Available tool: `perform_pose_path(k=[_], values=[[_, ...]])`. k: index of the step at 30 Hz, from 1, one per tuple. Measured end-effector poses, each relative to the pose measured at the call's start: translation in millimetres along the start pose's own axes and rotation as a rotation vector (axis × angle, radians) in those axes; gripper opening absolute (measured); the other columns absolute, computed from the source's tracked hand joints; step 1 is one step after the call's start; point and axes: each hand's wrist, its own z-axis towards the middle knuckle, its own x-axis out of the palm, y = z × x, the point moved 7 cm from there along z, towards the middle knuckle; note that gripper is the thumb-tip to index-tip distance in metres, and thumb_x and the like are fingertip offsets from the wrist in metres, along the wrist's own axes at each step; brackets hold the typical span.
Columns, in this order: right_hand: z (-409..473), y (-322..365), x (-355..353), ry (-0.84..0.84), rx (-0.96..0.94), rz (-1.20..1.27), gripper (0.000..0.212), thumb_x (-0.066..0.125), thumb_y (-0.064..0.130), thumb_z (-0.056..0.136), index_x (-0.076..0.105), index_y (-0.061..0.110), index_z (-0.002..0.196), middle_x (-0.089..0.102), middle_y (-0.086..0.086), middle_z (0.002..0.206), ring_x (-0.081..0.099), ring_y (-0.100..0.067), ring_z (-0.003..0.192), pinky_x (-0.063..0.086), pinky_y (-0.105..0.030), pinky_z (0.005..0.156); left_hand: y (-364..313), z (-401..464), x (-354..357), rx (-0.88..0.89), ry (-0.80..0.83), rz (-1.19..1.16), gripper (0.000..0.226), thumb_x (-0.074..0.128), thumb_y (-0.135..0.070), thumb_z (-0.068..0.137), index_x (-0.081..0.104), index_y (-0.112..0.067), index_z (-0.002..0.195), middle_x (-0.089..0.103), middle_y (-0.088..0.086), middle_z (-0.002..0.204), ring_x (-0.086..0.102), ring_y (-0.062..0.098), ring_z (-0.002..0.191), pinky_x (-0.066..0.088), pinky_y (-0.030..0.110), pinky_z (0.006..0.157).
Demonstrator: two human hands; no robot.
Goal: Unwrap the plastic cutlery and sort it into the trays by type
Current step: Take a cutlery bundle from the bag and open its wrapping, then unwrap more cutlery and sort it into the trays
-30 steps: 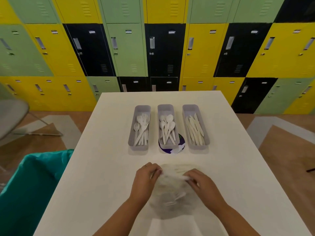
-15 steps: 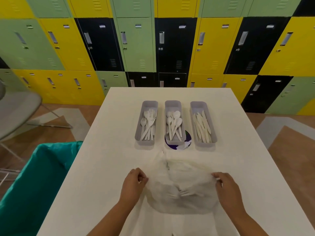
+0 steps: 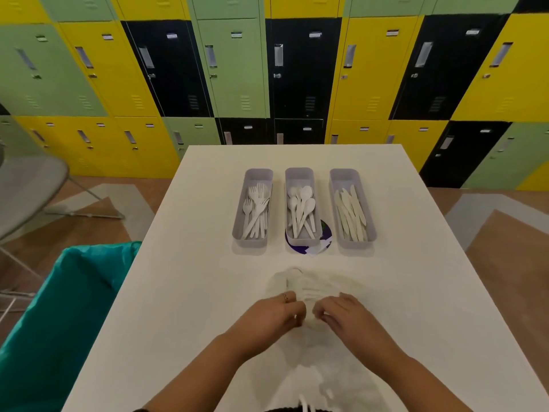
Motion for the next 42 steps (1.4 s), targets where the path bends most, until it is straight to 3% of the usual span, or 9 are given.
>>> perform_pose_path(k=[10,13,15,18,21,25,30,34,42], values=[[-11.0,-5.1,-3.4,0.121,0.074,-0.262,0.043,0.015,0.039,0.092,0.055,0.027,0.101,0.065,0.011,0.094,0.059,-0.013,0.08,0.027,-0.018,0.078,1.2,-1.8,1.8,-0.013,0.105,0.17,0.024,0.033,-0.036,0.1,0.049,-0.018,0.097,0.063,0.009,0.086,0.05,0.027,0.071,0.043,0.034,0.073],[-11.1,-11.4,-13.1,0.049,0.16,-0.364,0.017,0.049,0.031,0.08,0.065,0.03,0.086,0.066,0.015,0.08,0.057,-0.003,0.052,0.034,-0.016,0.059,9.4,-3.0,-5.2,-0.117,0.083,0.273,0.031,0.042,-0.021,0.096,0.042,-0.025,0.127,0.063,0.004,0.11,0.059,0.032,0.082,0.045,0.033,0.074],[-11.6,-15.6,-12.2,0.038,0.218,-0.404,0.05,0.084,0.034,0.054,0.071,0.021,0.1,0.071,0.006,0.093,0.059,-0.007,0.047,0.043,-0.02,0.051,16.3,-4.1,-9.1,-0.205,0.075,0.277,0.057,0.05,-0.027,0.094,0.024,-0.026,0.145,0.05,0.002,0.135,0.062,0.03,0.096,0.047,0.034,0.078],[-19.8,-31.2,-13.8,0.172,0.429,-0.44,0.115,0.088,0.042,0.052,0.028,0.013,0.146,0.038,-0.008,0.149,0.067,-0.018,0.078,0.048,-0.034,0.08,30.4,-8.5,-8.6,-0.334,0.115,0.253,0.09,0.063,-0.04,0.085,0.004,-0.024,0.151,0.022,-0.001,0.156,0.061,0.027,0.106,0.05,0.033,0.086],[-26.0,-36.8,-13.1,0.276,0.455,-0.523,0.118,0.071,0.045,0.075,-0.017,0.017,0.148,-0.011,0.002,0.159,0.046,-0.019,0.121,0.027,-0.033,0.104,44.4,-13.2,-4.5,-0.421,0.137,0.205,0.108,0.073,-0.045,0.074,-0.001,-0.026,0.151,0.007,-0.008,0.16,0.062,0.025,0.109,0.051,0.033,0.089],[-29.4,-35.6,-11.2,0.257,0.465,-0.541,0.114,0.072,0.046,0.073,-0.007,0.02,0.15,-0.002,0.001,0.159,0.035,-0.023,0.13,0.021,-0.036,0.107,42.4,-16.7,18.1,-0.416,0.258,0.156,0.118,0.076,-0.045,0.068,-0.005,-0.021,0.15,0.001,-0.005,0.16,0.053,0.025,0.121,0.046,0.036,0.097],[-12.8,0.9,-17.5,-0.049,0.248,-0.332,0.094,0.091,0.02,0.036,0.053,0.022,0.122,0.056,-0.002,0.123,0.053,-0.018,0.103,0.047,-0.033,0.084,36.7,-14.9,7.5,-0.325,0.133,0.309,0.111,0.07,-0.061,0.066,0.012,-0.019,0.15,0.021,0.001,0.157,0.042,0.021,0.13,0.025,0.04,0.11],[-0.4,12.0,10.7,0.089,0.206,-0.158,0.071,0.056,0.001,0.081,0.027,0.019,0.143,0.021,0.001,0.149,0.029,-0.02,0.135,0.04,-0.027,0.104,13.5,-3.9,-11.8,-0.144,-0.104,0.373,0.091,0.067,-0.079,0.041,0.063,-0.026,0.115,0.067,-0.011,0.113,0.063,0.012,0.096,0.044,0.033,0.089],[11.2,-17.2,27.4,0.202,0.25,-0.2,0.097,0.072,0.033,0.074,0.012,0.019,0.149,0.018,0.0,0.152,0.017,-0.019,0.14,0.024,-0.024,0.113,21.8,5.8,23.3,-0.164,0.051,0.019,0.105,0.073,-0.048,0.068,0.012,-0.021,0.149,0.019,0.0,0.151,0.014,0.018,0.142,0.029,0.034,0.113]])
